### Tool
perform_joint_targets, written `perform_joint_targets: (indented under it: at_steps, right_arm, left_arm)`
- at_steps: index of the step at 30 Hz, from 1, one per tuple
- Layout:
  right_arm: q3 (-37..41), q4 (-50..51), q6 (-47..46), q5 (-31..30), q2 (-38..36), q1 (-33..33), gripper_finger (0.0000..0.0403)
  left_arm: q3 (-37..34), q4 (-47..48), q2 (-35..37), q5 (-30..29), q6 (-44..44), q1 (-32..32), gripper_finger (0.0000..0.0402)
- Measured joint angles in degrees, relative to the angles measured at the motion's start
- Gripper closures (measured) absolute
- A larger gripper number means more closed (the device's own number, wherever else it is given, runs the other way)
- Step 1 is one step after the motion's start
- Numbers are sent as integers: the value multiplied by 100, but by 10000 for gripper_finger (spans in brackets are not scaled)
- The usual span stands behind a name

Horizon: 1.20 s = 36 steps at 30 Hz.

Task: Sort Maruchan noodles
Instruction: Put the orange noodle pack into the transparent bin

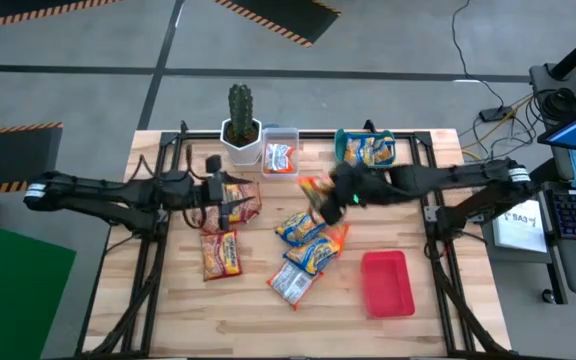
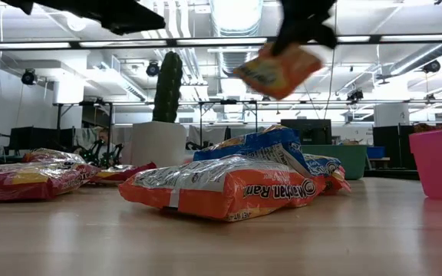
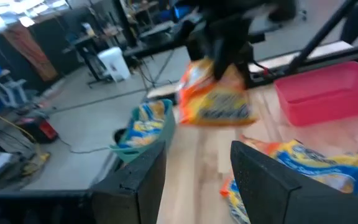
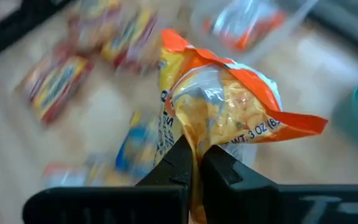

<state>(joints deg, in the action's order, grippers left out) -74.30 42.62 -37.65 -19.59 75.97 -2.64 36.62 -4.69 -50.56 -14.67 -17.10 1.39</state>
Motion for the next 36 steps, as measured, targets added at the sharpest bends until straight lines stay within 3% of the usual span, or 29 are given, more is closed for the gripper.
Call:
perform_joint_targets:
  at_steps: [10, 16, 21, 28, 36]
  right_arm:
    - [0, -3424, 2136, 31, 1362, 1802, 394]
    - [-28, -5247, 2335, 77, 2542, 2531, 394]
    - [-157, -6690, 2217, 617, 3415, 2941, 394]
    - [-712, -7130, 2194, 783, 4263, 3116, 394]
    - [-1083, -7073, 2297, 771, 4586, 3099, 394]
  left_arm:
    - [-2, 547, 669, -347, 174, 2, 238]
    - [-5, 853, 1110, -345, 333, 2, 238]
    - [-57, 932, 1344, -344, 367, 3, 238]
    - [-76, 1003, 1413, -344, 367, 4, 238]
    - [-76, 1008, 1272, -342, 315, 4, 238]
